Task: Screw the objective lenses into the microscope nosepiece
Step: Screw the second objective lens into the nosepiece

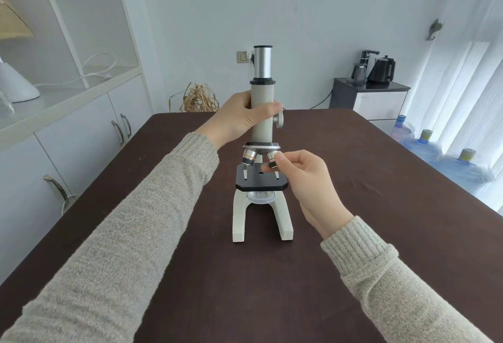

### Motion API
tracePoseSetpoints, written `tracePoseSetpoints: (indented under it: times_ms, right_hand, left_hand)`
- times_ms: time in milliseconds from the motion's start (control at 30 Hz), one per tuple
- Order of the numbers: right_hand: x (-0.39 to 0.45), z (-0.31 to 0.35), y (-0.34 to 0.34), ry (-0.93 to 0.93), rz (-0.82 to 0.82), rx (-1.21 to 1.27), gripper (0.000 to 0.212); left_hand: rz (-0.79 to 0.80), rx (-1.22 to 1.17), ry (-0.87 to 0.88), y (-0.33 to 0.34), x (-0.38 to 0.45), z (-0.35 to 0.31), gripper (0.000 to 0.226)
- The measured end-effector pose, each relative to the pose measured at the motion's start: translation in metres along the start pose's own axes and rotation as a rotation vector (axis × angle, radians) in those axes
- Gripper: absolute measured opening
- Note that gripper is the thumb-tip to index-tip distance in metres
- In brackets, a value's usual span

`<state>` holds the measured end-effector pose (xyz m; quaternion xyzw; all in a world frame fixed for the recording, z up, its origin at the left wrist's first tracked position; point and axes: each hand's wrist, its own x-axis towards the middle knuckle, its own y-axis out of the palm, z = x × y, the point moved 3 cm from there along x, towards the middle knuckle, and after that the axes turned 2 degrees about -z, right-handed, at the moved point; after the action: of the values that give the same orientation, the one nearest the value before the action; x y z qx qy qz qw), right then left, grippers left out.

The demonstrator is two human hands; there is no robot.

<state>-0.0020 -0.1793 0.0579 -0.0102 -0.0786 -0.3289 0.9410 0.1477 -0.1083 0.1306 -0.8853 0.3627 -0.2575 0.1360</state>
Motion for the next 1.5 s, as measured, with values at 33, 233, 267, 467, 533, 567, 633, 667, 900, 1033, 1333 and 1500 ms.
tracePoseSetpoints:
  times_ms: [33, 233, 267, 467, 533, 567, 633, 667, 900, 1033, 1333, 1500]
  right_hand:
    - [-0.0006, 0.0008, 0.0001, 0.002, 0.005, 0.0, 0.022]
    - [-0.0002, 0.0033, 0.0002, 0.029, 0.002, -0.029, 0.03]
    - [-0.0007, 0.0034, 0.0003, 0.029, -0.003, -0.025, 0.028]
    - [-0.0051, 0.0029, -0.0029, 0.002, -0.003, -0.034, 0.007]
    - [-0.0057, 0.0028, -0.0028, -0.001, 0.002, -0.033, 0.005]
    - [-0.0059, 0.003, -0.0027, -0.001, -0.003, -0.023, 0.005]
    - [-0.0055, 0.0021, -0.0039, 0.007, -0.033, 0.007, 0.01]
    - [-0.0051, 0.0015, -0.0048, 0.019, -0.052, 0.019, 0.013]
    - [-0.0014, 0.001, -0.0045, 0.025, -0.077, -0.02, 0.009]
    - [-0.0037, 0.0034, -0.0027, 0.049, -0.038, -0.001, 0.026]
    - [-0.002, 0.0059, -0.0027, 0.053, -0.018, -0.044, 0.02]
    - [-0.0031, 0.002, -0.0043, 0.048, 0.026, -0.01, 0.015]
  left_hand:
    - [0.007, 0.001, 0.006, 0.0003, -0.0003, -0.0006, 0.03]
    - [-0.006, 0.008, 0.003, -0.0006, 0.0005, 0.0008, 0.029]
    - [-0.005, 0.005, 0.002, -0.0003, 0.0, 0.0001, 0.026]
    - [-0.006, 0.012, -0.007, -0.0003, -0.0009, -0.001, 0.031]
    - [-0.006, 0.016, -0.009, 0.0, -0.001, -0.0016, 0.03]
    - [-0.007, 0.017, -0.007, 0.0001, -0.0013, -0.0019, 0.03]
    - [-0.007, 0.012, -0.005, 0.0001, -0.0023, -0.0027, 0.029]
    - [-0.007, 0.009, -0.006, 0.0, -0.0027, -0.0029, 0.028]
    - [-0.001, 0.011, -0.002, 0.0004, -0.0038, -0.0049, 0.016]
    - [-0.015, 0.013, 0.001, 0.0002, -0.004, -0.0049, 0.026]
    - [-0.014, 0.003, -0.008, 0.0008, -0.0038, -0.0041, 0.017]
    - [-0.019, -0.002, -0.013, 0.0006, -0.0027, -0.0025, 0.02]
